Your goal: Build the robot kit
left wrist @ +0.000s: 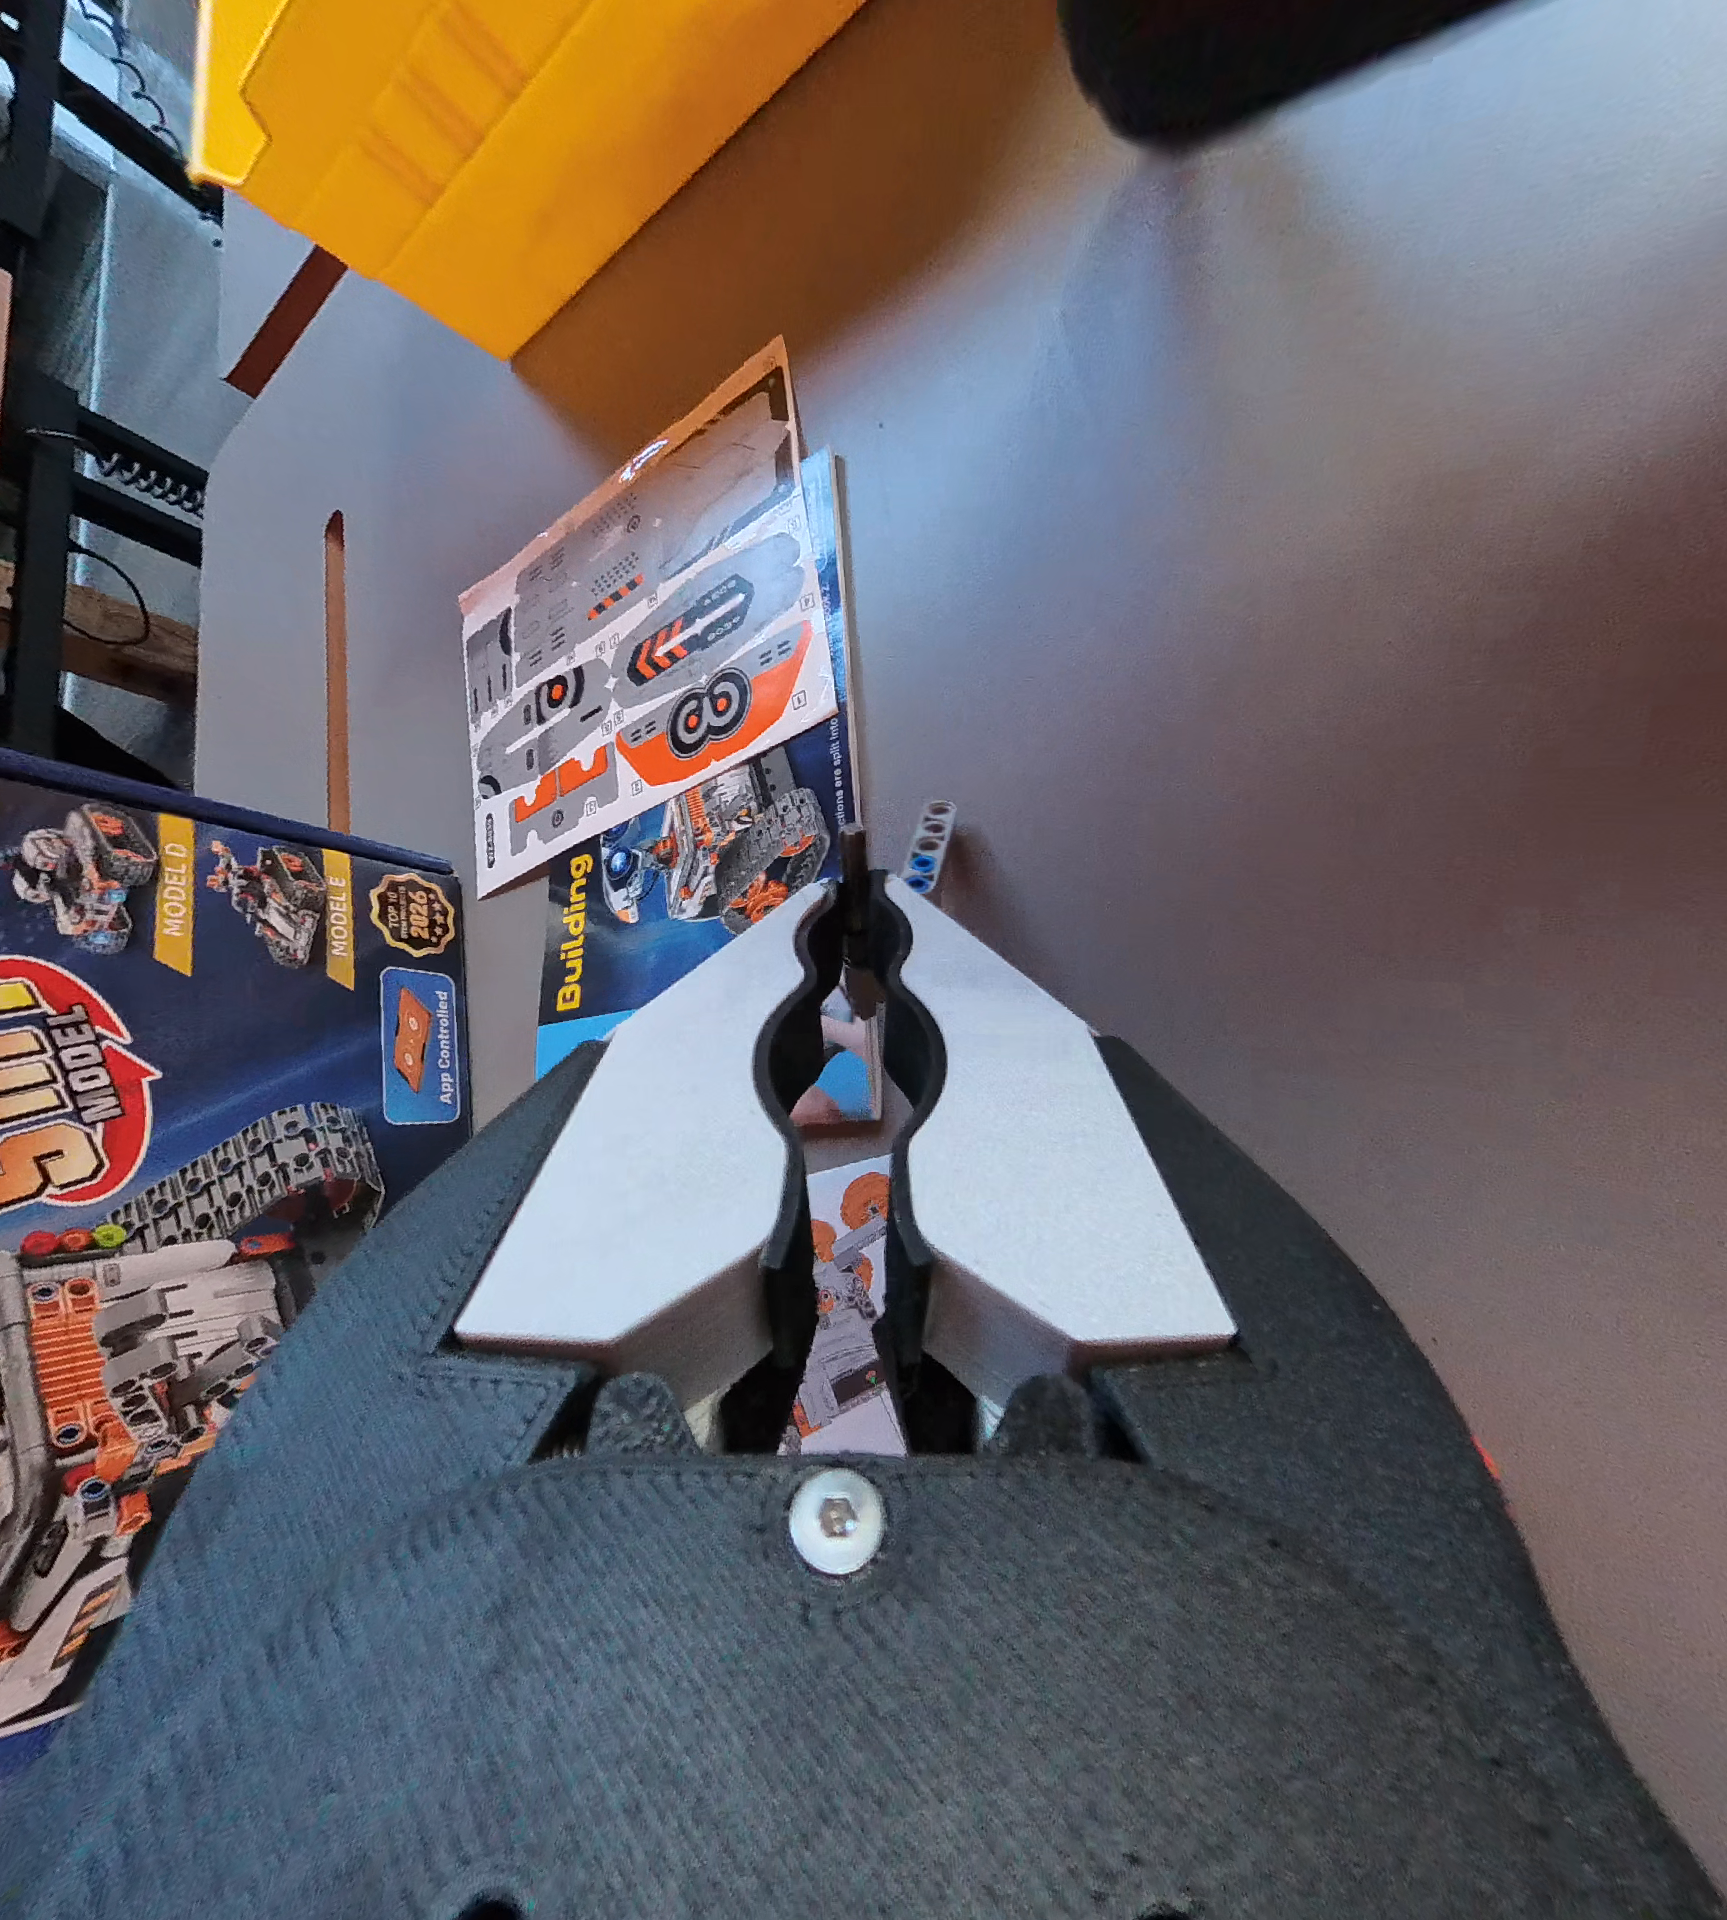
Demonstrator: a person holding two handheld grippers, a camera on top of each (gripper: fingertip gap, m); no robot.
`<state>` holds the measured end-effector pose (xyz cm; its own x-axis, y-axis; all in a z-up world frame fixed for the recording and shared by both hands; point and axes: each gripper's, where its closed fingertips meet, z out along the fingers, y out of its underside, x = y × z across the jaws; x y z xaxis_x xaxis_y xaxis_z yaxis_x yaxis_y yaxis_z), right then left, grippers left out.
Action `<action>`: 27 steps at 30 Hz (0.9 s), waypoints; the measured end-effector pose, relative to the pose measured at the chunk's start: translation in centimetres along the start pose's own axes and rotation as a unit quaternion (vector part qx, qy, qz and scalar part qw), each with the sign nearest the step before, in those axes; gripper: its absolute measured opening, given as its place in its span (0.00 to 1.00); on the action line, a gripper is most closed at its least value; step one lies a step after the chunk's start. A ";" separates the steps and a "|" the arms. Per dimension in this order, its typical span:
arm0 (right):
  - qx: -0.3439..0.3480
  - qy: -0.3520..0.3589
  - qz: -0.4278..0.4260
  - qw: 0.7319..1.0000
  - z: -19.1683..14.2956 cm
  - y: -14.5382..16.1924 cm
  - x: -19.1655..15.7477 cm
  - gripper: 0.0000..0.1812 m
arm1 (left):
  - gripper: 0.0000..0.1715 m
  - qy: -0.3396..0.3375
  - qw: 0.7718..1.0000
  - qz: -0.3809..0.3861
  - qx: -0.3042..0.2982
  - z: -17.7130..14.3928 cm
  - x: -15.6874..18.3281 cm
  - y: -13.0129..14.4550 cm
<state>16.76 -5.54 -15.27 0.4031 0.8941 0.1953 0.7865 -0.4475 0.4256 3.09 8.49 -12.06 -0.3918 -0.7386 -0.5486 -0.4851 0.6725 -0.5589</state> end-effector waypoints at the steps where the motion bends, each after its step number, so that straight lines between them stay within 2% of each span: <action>1: -0.028 -0.003 -0.006 1.000 0.2 0.7 -0.1 0.03 | 0.01 0.000 1.000 -0.003 0.001 -0.1 -0.1 0.0; 3: -0.062 -0.014 -0.011 0.998 0.6 1.6 -0.4 0.03 | 0.01 -0.001 1.000 -0.003 0.000 -0.1 -0.1 0.1; 9: -0.111 -0.027 0.004 0.993 1.2 2.7 -0.8 0.03 | 0.01 -0.001 1.000 -0.007 -0.003 -0.1 -0.2 0.3; 16: -0.120 -0.042 0.018 0.992 1.7 2.7 -1.3 0.03 | 0.01 -0.002 1.000 -0.007 -0.005 -0.1 -0.2 0.3; 23: -0.089 -0.052 0.021 0.994 1.4 2.2 -1.4 0.07 | 0.01 -0.004 1.000 -0.010 -0.007 -0.1 -0.4 0.6; 27: -0.021 -0.074 0.054 0.996 0.3 3.2 -1.4 0.08 | 0.01 -0.005 1.000 -0.014 -0.007 -0.3 -0.6 0.8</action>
<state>18.84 -8.25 -14.42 0.5515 0.8267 0.1111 0.7155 -0.5373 0.4466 2.69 9.42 -12.03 -0.3695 -0.7569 -0.5390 -0.5071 0.6503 -0.5656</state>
